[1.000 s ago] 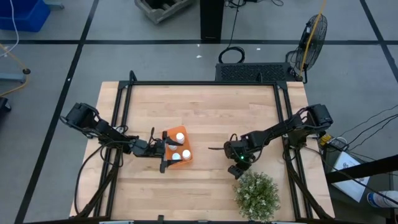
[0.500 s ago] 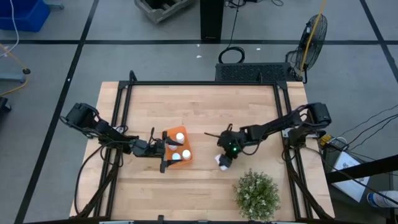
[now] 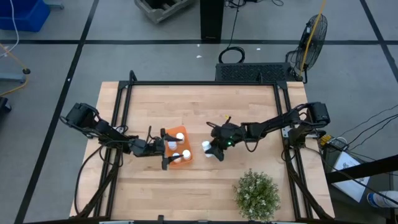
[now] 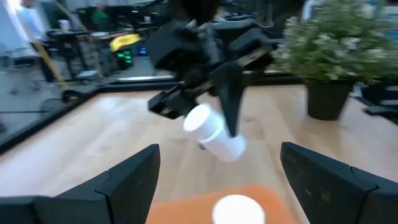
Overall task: Pick and place pill bottles into a basket
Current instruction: Put the white medicine bottle into the orange bin
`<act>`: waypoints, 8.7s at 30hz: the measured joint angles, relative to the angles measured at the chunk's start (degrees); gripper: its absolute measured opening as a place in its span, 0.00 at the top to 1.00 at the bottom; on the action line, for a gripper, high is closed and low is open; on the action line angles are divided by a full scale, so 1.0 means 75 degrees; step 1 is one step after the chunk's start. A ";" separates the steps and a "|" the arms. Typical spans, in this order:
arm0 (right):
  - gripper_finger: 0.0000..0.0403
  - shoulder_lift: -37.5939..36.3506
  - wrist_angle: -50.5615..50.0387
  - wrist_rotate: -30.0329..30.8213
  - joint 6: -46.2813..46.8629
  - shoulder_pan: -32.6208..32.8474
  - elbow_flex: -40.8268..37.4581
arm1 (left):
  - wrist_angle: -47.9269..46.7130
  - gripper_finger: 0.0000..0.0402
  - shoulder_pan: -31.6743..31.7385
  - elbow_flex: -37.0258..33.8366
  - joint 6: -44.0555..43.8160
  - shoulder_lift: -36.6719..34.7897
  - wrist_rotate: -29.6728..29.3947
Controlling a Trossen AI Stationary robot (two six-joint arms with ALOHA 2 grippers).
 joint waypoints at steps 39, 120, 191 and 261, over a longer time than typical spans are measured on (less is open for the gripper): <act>0.62 0.1626 0.2445 0.0129 -0.2144 -0.0017 0.1801 | 0.0606 0.17 0.1427 0.0201 -0.1258 0.0003 0.1798; 0.63 0.1284 0.2312 0.0147 -0.2499 -0.0182 0.1860 | 0.0819 0.23 0.2381 0.0409 -0.1555 0.0021 0.3375; 0.33 0.1071 0.0905 0.1773 -0.2874 -0.0010 0.1828 | -0.0213 0.61 0.2206 -0.0199 -0.0068 -0.1029 0.3561; 0.37 -0.0052 0.0569 0.2345 -0.3471 -0.0099 0.1725 | 0.2222 0.61 0.1722 -0.0332 -0.0031 0.2429 0.2674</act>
